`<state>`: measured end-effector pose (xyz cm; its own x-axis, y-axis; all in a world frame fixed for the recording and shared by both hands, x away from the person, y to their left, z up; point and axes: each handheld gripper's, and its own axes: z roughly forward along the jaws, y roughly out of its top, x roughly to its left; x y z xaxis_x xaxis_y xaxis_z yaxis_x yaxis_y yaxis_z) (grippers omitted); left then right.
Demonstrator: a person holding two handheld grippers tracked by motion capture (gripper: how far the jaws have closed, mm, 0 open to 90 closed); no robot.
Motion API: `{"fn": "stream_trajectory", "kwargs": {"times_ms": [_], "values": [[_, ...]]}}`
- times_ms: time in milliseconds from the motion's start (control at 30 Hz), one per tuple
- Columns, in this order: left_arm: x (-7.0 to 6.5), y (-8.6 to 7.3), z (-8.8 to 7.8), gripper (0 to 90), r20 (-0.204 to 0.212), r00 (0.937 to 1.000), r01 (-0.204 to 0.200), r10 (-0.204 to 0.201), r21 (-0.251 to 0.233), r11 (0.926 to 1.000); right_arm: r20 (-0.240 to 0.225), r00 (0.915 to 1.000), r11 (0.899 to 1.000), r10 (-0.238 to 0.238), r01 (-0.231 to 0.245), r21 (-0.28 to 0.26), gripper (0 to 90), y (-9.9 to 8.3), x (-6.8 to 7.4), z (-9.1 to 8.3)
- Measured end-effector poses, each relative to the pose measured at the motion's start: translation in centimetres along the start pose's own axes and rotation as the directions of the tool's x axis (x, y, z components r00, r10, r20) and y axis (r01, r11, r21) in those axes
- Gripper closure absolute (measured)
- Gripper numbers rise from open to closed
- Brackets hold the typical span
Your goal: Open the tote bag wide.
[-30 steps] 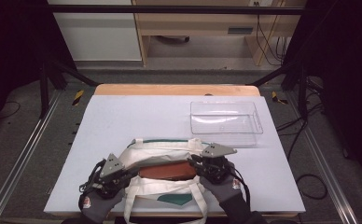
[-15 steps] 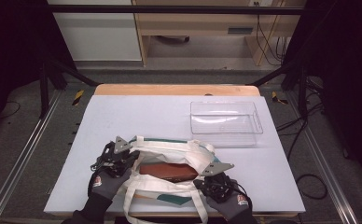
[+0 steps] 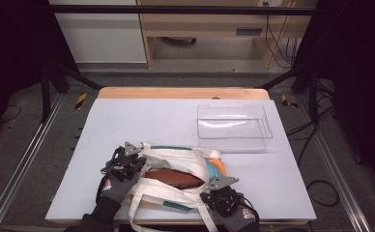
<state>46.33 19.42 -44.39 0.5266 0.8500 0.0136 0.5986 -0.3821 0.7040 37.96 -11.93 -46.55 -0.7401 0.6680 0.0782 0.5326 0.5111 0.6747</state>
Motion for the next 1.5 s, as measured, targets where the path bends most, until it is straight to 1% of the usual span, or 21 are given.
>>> {"fn": "stream_trajectory", "kwargs": {"times_ms": [33, 67, 100, 133, 167, 200, 300, 333, 433, 500, 533, 667, 733, 800, 833, 900, 1100, 1167, 1267, 1367, 1500], "values": [[0.0, 0.0, 0.0, 88.4, 0.000, 1.0000, 0.000, 0.000, 0.000, 1.0000, -0.001, 1.0000, 1.000, -0.004, 0.004, -0.005, 90.0, 0.0, 0.0, -0.1], [0.2, -0.2, -0.7, 86.7, 0.042, 0.9987, 0.032, -0.031, -0.023, 0.9992, -0.002, 1.0000, 1.000, -0.007, 0.007, -0.016, 90.0, 0.2, 0.0, -0.4], [0.2, -0.3, -1.3, 85.7, 0.062, 0.9975, 0.036, -0.034, -0.036, 0.9987, -0.002, 0.9999, 0.999, -0.010, 0.010, -0.035, 89.7, 0.4, 0.1, -0.8], [0.1, -0.4, -1.9, 85.1, 0.065, 0.9974, 0.033, -0.030, -0.051, 0.9981, -0.004, 0.9999, 0.998, -0.015, 0.015, -0.068, 87.1, 0.7, 0.1, -1.3], [0.1, -0.4, -1.9, 84.9, 0.065, 0.9974, 0.033, -0.030, -0.051, 0.9981, -0.004, 0.9999, 0.998, -0.015, 0.015, -0.068, 87.1, 0.7, 0.1, -1.3], [-0.3, -0.7, -3.3, 85.0, 0.080, 0.9966, 0.023, -0.017, -0.077, 0.9967, -0.017, 0.9998, 0.991, -0.012, 0.010, -0.136, 87.7, 1.4, 0.1, -2.6], [-0.9, -1.0, -4.4, 87.2, 0.085, 0.9963, -0.001, 0.010, -0.103, 0.9947, 0.011, 0.9998, 0.977, -0.017, 0.019, -0.212, 90.0, 2.8, 0.2, -4.1], [-1.7, -1.4, -5.2, 88.5, 0.104, 0.9941, -0.018, 0.031, -0.123, 0.9922, 0.016, 0.9998, 0.975, -0.014, 0.017, -0.220, 90.0, 3.2, 0.1, -4.2], [-3.0, -1.6, -5.3, 89.7, 0.116, 0.9905, -0.060, 0.074, -0.120, 0.9910, 0.034, 0.9992, 0.978, -0.020, 0.027, -0.208, 90.0, 4.3, 0.1, -3.6], [-3.3, -1.5, -5.1, 89.8, 0.122, 0.9892, -0.068, 0.082, -0.115, 0.9911, 0.048, 0.9986, 0.981, -0.019, 0.028, -0.192, 90.0, 4.8, -0.1, -2.7], [-3.9, -1.2, -4.6, 89.8, 0.129, 0.9873, -0.079, 0.093, -0.107, 0.9911, 0.048, 0.9988, 0.984, -0.009, 0.017, -0.180, 90.0, 5.1, -0.2, -2.1], [-4.3, -1.1, -3.6, 89.8, 0.135, 0.9852, -0.096, 0.105, -0.076, 0.9925, 0.068, 0.9976, 0.988, -0.009, 0.019, -0.156, 90.0, 5.6, -0.1, -0.9], [-4.4, -1.5, -3.8, 89.8, 0.144, 0.9840, -0.096, 0.105, -0.070, 0.9929, 0.092, 0.9958, 0.988, -0.003, 0.017, -0.155, 90.0, 5.7, -0.2, -0.7], [-4.4, -1.8, -4.3, 89.9, 0.150, 0.9822, -0.104, 0.113, -0.069, 0.9922, 0.138, 0.9905, 0.988, -0.003, 0.024, -0.152, 90.0, 5.7, -0.6, -0.7], [-4.4, -1.8, -4.3, 89.9, 0.150, 0.9822, -0.104, 0.113, -0.069, 0.9922, 0.138, 0.9905, 0.988, -0.003, 0.024, -0.152, 90.0, 5.7, -0.6, -0.7], [-4.5, -2.5, -4.8, 89.9, 0.162, 0.9810, -0.097, 0.107, -0.070, 0.9929, 0.182, 0.9832, 0.990, 0.016, 0.010, -0.139, 90.0, 5.8, -1.5, -0.4], [-4.8, -3.8, -6.0, 89.9, 0.174, 0.9793, -0.091, 0.103, -0.071, 0.9933, 0.205, 0.9758, 0.989, 0.075, -0.046, -0.142, 90.0, 5.9, -2.7, -0.1], [-5.0, -4.1, -6.1, 89.9, 0.171, 0.9790, -0.101, 0.111, -0.066, 0.9926, 0.219, 0.9704, 0.988, 0.101, -0.072, -0.135, 90.0, 5.9, -3.2, 0.3], [-5.2, -4.4, -6.3, 89.9, 0.170, 0.9779, -0.113, 0.122, -0.065, 0.9915, 0.220, 0.9667, 0.985, 0.131, -0.101, -0.141, 90.0, 5.7, -3.8, 0.7], [-5.3, -4.6, -6.2, 89.9, 0.173, 0.9770, -0.115, 0.124, -0.060, 0.9915, 0.205, 0.9621, 0.979, 0.179, -0.153, -0.138, 90.0, 5.5, -4.7, 1.2], [-5.6, -4.9, -5.8, 89.9, 0.171, 0.9757, -0.132, 0.137, -0.038, 0.9905, 0.208, 0.9605, 0.981, 0.185, -0.167, -0.099, 90.0, 5.2, -5.4, 2.4]]}}
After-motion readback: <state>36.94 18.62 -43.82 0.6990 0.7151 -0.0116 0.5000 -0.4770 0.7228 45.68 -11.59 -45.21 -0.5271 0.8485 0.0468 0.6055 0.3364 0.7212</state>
